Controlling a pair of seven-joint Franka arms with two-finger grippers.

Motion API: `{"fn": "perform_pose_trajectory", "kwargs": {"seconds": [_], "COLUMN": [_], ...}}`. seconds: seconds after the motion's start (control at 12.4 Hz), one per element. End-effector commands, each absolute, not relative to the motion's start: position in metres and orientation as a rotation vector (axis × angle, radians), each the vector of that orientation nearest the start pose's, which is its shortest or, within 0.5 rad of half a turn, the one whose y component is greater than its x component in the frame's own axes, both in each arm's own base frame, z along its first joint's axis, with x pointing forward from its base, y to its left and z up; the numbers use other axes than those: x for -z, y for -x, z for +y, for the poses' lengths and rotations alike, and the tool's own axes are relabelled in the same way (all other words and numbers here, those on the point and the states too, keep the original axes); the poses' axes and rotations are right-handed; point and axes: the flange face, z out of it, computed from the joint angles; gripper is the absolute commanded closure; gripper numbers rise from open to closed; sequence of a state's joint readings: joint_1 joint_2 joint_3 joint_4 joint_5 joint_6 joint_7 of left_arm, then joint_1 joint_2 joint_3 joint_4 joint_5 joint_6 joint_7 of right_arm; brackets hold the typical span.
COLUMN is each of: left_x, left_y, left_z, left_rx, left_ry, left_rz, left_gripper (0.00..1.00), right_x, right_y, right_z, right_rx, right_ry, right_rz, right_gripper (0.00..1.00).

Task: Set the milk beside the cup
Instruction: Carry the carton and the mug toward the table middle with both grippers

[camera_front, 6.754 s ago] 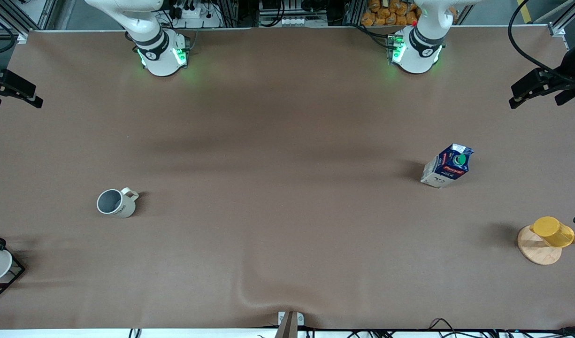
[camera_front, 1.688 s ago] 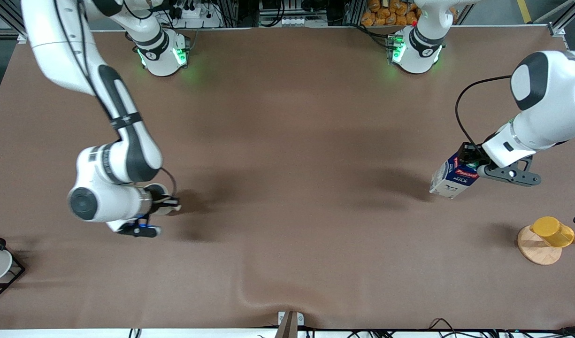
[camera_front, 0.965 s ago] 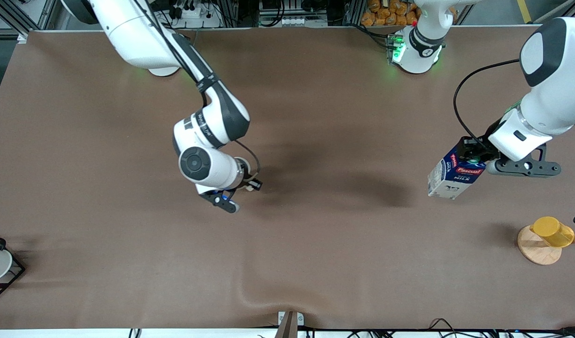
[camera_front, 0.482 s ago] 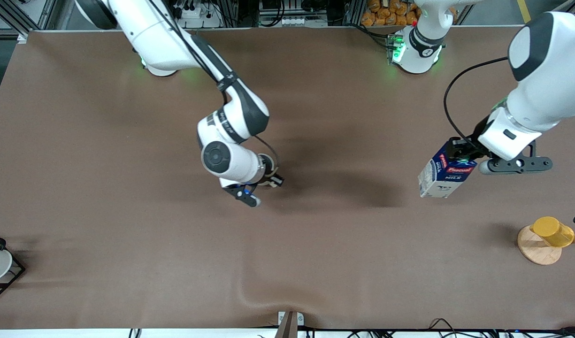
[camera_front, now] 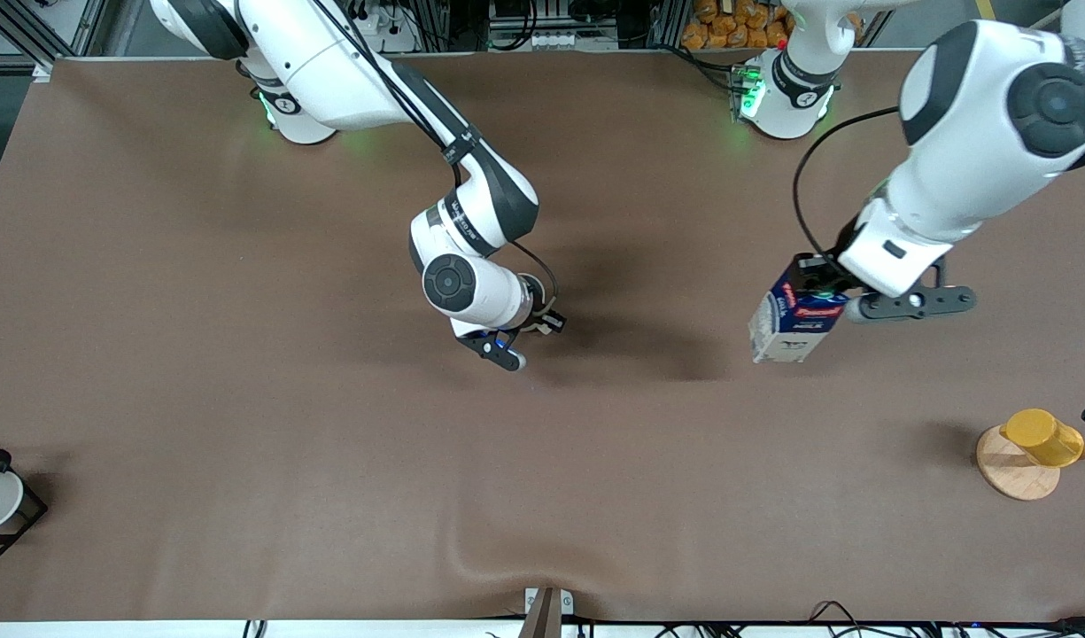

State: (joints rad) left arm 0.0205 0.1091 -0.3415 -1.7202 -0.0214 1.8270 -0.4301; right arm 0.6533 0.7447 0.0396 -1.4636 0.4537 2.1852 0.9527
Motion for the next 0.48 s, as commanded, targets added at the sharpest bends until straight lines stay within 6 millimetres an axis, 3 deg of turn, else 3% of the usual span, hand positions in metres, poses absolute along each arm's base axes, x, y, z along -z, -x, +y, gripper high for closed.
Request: {"fn": "perform_pose_trajectory", "kwargs": {"seconds": [0.0,0.08,0.16,0.24,0.32,0.4], "left_x": [-0.502,-0.497,-0.493,-0.489,-0.487,-0.489], "left_y": [-0.563,-0.56,-0.557,-0.556,-0.554,-0.547], "left_z": [-0.222,-0.237,-0.249,-0.255,-0.268,-0.288], "left_rx": [-0.104,-0.116,-0.13,-0.137,-0.141,-0.137], "left_ry": [3.199,3.196,3.191,3.19,3.193,3.195], "left_rz": [-0.239,-0.249,-0.256,-0.259,-0.253,-0.244], "left_gripper": [0.55,0.55,0.55,0.55,0.55,0.55], "right_x": [-0.238,-0.238,-0.238,-0.239,-0.242,-0.25], "right_y": [-0.546,-0.546,-0.546,-0.547,-0.55,-0.554], "right_z": [0.465,0.465,0.465,0.465,0.462,0.457], "right_rx": [-0.461,-0.461,-0.462,-0.46,-0.451,-0.452], "right_ry": [2.756,2.757,2.758,2.757,2.755,2.751], "right_rz": [0.78,0.778,0.774,0.773,0.781,0.785], "right_gripper": [1.0,1.0,0.81,0.23,0.0,0.0]}}
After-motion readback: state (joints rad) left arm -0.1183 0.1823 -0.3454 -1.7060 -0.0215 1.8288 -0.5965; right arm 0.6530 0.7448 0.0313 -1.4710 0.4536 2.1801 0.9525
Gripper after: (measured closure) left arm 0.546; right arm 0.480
